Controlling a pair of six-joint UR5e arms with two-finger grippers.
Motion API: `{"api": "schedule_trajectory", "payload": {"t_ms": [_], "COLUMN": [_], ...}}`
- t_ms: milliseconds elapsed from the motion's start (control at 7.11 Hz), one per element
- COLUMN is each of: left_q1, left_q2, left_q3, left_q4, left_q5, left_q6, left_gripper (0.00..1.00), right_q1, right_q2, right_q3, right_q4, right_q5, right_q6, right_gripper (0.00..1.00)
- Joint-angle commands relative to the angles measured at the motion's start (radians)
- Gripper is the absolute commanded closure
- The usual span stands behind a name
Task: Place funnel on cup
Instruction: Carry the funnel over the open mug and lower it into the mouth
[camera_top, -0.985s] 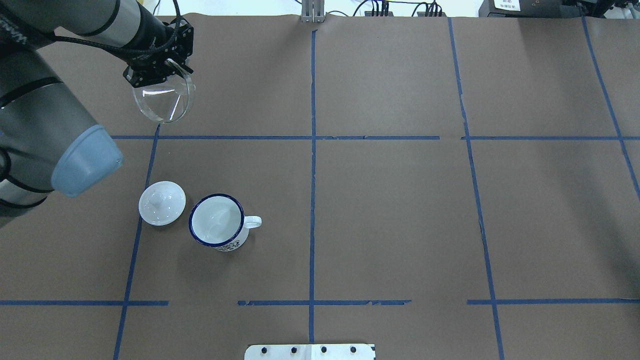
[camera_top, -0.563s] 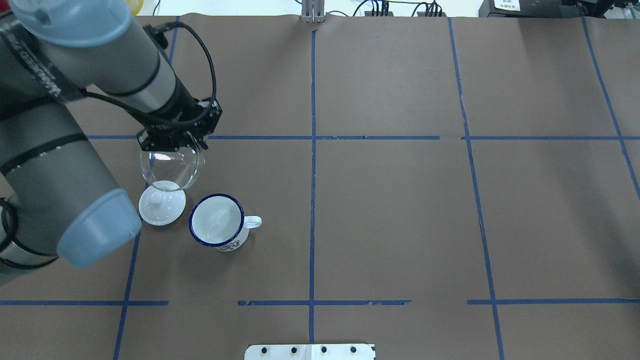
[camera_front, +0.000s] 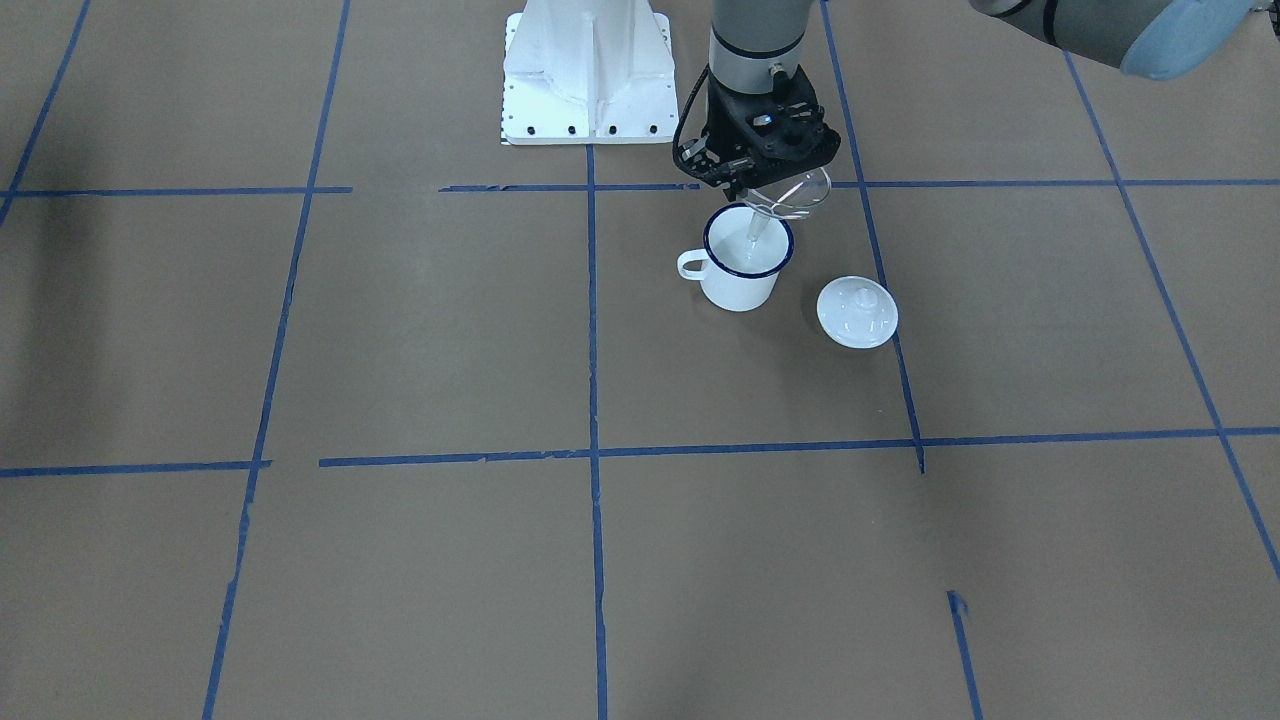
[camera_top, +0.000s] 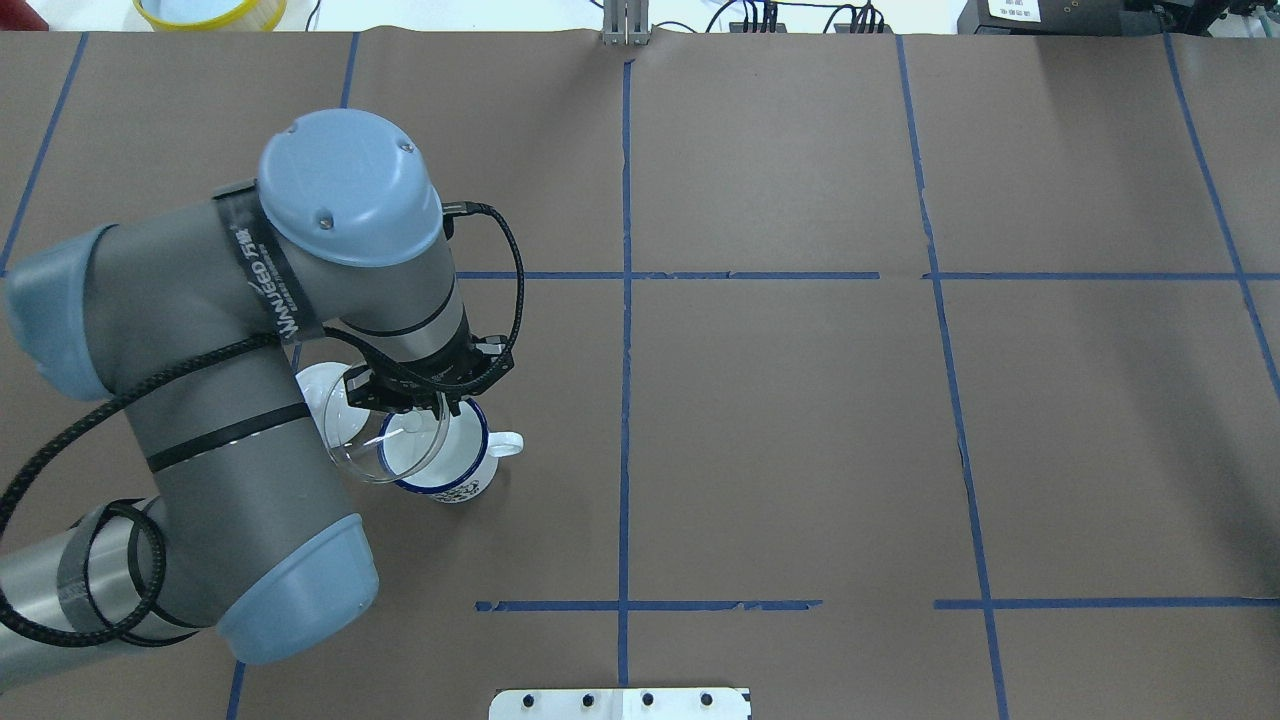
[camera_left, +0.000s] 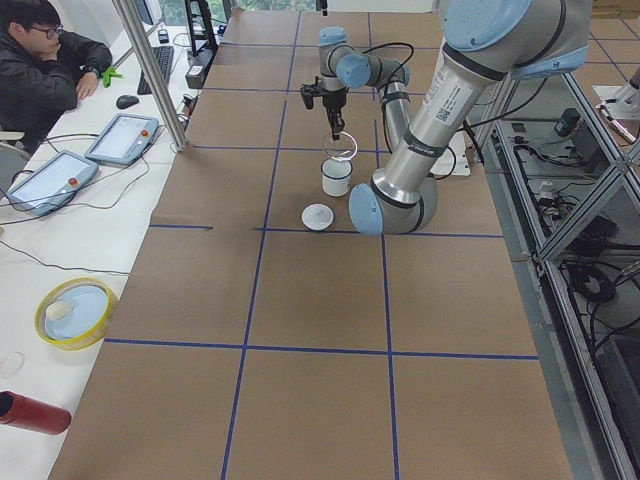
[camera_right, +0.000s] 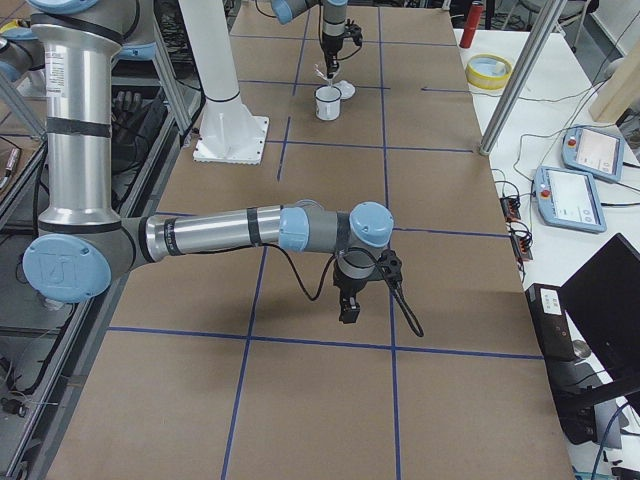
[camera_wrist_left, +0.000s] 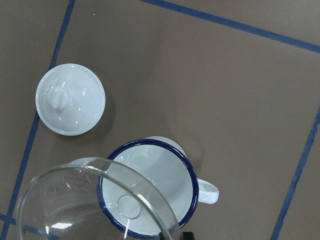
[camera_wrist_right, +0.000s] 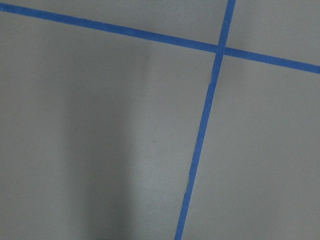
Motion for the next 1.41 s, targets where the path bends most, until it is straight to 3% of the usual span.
{"api": "schedule_trajectory", "payload": {"t_ms": [0, 422, 563, 704, 985, 1267], "left_q1": [0.018, 0.020, 0.020, 0.020, 0.020, -0.008], "left_q2": [-0.016, -0.016, -0.018, -0.016, -0.019, -0.006], "left_q3": [0.049, 0.113, 0.125, 0.127, 0.110, 0.014], "left_q4": [0.000, -0.037, -0.049, -0.072, -0.071, -0.071], "left_q5": [0.015, 0.017, 0.017, 0.017, 0.018, 0.032], "left_q6": [0.023, 0.058, 0.058, 0.057, 0.057, 0.139], "left_gripper": [1.00, 1.00, 0.27, 0.00, 0.00, 0.00], "right_q1": [0.000, 0.000, 0.000, 0.000, 0.000, 0.000], "right_q2": [0.000, 0.000, 0.000, 0.000, 0.000, 0.002], "right_q3": [0.000, 0.000, 0.000, 0.000, 0.000, 0.000], "right_q4": [0.000, 0.000, 0.000, 0.000, 0.000, 0.000], "right_q5": [0.000, 0.000, 0.000, 0.000, 0.000, 0.000], "right_q6": [0.000, 0.000, 0.000, 0.000, 0.000, 0.000], "right_gripper": [0.00, 0.00, 0.00, 0.00, 0.00, 0.00]}}
